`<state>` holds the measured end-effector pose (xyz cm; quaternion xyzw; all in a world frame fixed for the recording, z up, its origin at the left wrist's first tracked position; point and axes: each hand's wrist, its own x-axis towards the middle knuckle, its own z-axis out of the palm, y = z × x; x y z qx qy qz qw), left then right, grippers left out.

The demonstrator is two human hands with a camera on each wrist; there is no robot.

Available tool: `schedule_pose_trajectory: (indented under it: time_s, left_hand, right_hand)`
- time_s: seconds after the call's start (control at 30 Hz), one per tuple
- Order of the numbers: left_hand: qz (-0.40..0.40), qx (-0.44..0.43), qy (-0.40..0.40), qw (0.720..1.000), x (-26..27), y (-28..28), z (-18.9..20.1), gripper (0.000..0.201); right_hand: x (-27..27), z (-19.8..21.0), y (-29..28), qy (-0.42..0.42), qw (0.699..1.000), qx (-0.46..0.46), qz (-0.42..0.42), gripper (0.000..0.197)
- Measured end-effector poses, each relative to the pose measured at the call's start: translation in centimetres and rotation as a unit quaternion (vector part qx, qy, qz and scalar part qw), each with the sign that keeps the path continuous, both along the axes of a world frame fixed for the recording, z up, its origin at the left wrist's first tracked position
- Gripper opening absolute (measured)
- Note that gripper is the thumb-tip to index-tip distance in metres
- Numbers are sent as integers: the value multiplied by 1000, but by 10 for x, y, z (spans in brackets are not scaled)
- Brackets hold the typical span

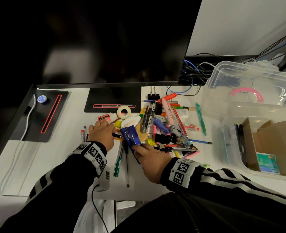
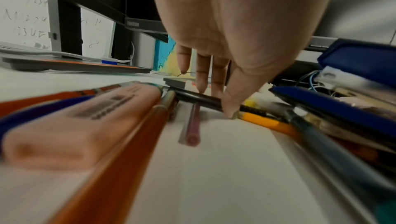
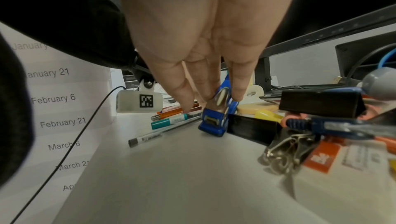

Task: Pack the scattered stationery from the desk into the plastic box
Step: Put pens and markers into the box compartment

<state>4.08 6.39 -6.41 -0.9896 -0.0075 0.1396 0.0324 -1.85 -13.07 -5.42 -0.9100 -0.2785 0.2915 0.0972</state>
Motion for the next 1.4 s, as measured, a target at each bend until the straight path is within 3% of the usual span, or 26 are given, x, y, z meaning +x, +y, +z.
schedule_pose_trajectory:
  time_s: [0.23, 0.47, 0.53, 0.63, 0.77, 0.9, 1.1, 1.4]
  left_hand:
    - [-27, -9, -18, 999, 9, 0, 2, 16]
    - [-50, -24, -92, 994, 17, 5, 14, 24]
    - [-26, -31, -123, 992, 18, 4, 24, 24]
    - [74, -118, -143, 980, 15, 2, 41, 20]
    - [191, -230, -26, 954, -6, -14, 44, 42]
    - [165, -209, 81, 960, -36, -27, 26, 34]
    - [191, -251, 71, 946, -47, -31, 8, 26]
    - [185, -197, 121, 955, -34, -37, 0, 19]
  right_hand:
    - [-2, 5, 0, -23, 998, -8, 64, 65]
    - [4, 10, -7, -38, 992, -20, 120, 59]
    - [6, 9, -8, -29, 992, -21, 121, 60]
    - [8, 8, -8, -19, 992, -20, 124, 60]
    - [10, 11, -10, -9, 992, -21, 127, 58]
    - [10, 16, -13, -14, 992, -31, 123, 61]
    - [7, 18, -13, -9, 992, -39, 122, 63]
    - [6, 13, -13, -29, 991, -27, 126, 60]
